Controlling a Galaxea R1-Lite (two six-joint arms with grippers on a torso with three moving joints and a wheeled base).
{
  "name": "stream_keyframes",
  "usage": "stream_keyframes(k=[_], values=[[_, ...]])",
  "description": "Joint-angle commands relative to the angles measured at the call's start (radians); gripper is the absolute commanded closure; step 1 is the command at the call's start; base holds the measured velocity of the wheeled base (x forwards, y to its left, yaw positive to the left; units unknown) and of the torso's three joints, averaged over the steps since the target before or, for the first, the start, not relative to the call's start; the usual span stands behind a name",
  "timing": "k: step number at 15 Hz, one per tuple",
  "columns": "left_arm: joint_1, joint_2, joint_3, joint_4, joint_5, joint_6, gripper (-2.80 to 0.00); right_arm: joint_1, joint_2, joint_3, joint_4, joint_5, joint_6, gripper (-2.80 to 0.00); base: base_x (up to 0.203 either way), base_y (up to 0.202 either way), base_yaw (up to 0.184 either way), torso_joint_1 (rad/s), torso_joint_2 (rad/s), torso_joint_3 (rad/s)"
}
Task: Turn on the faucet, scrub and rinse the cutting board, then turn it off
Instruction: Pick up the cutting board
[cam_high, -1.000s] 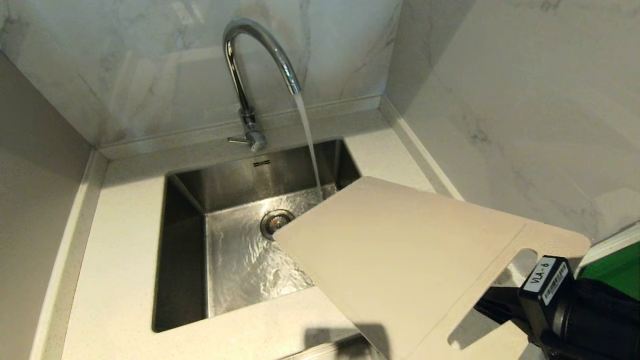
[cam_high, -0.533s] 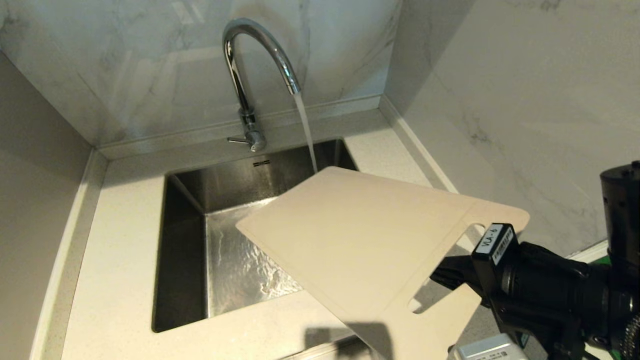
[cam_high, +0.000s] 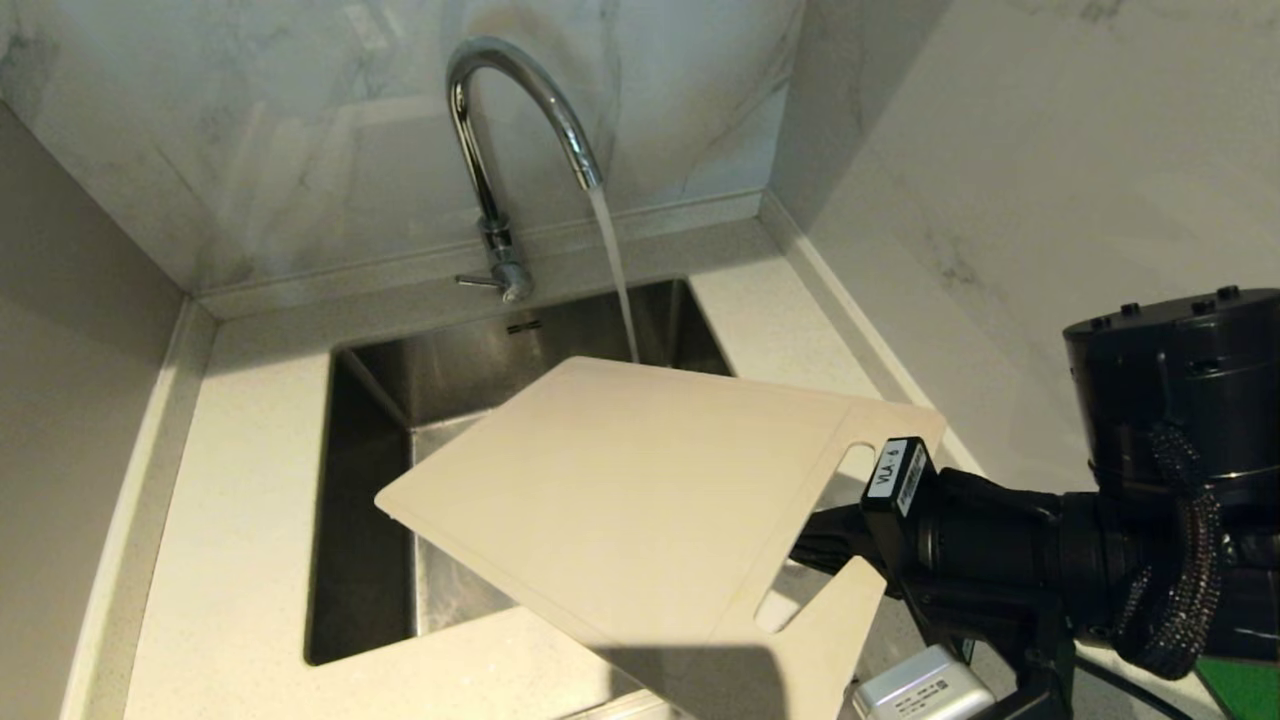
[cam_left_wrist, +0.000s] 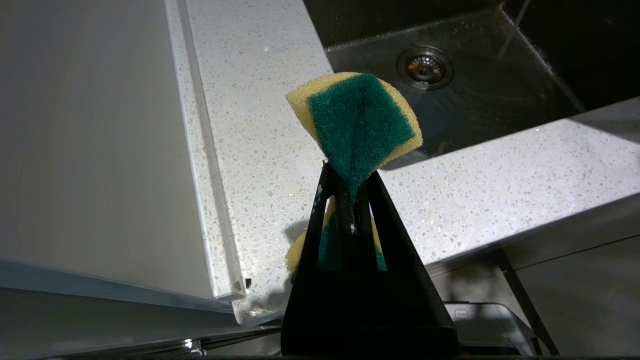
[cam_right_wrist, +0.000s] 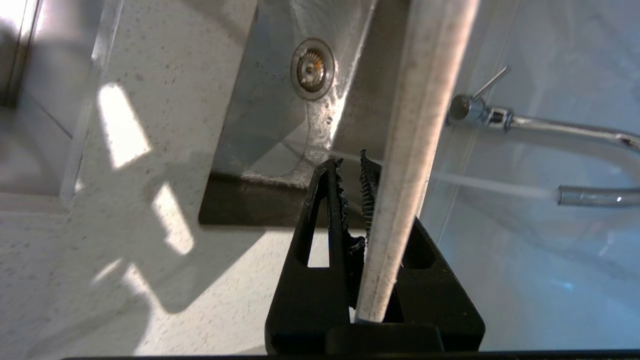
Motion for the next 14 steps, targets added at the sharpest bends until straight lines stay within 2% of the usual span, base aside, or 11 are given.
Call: stream_keyframes(k=[1, 4, 8, 10, 14], values=[[0.001, 0.001, 0.003, 0.000, 0.000, 0.000, 0.00, 0.000, 0.031, -0.035, 0.004, 0.025, -0.040, 0.00, 0.000, 0.000, 0.000, 0.000, 0.00, 0.000], [0.001, 0.001, 0.003, 0.000, 0.000, -0.001, 0.00, 0.000, 0.089, -0.084, 0.009, 0.084, -0.091, 0.00, 0.000, 0.000, 0.000, 0.000, 0.00, 0.000], [0.002, 0.001, 0.003, 0.000, 0.000, 0.000, 0.00, 0.002, 0.141, -0.114, 0.049, 0.107, -0.117, 0.00, 0.000, 0.000, 0.000, 0.000, 0.00, 0.000], [0.002, 0.001, 0.003, 0.000, 0.000, -0.001, 0.00, 0.002, 0.165, -0.183, 0.110, 0.110, -0.203, 0.00, 0.000, 0.000, 0.000, 0.000, 0.00, 0.000], [0.000, 0.001, 0.003, 0.000, 0.000, -0.002, 0.00, -0.001, 0.254, -0.378, 0.364, 0.110, -0.393, 0.00, 0.000, 0.000, 0.000, 0.000, 0.00, 0.000]])
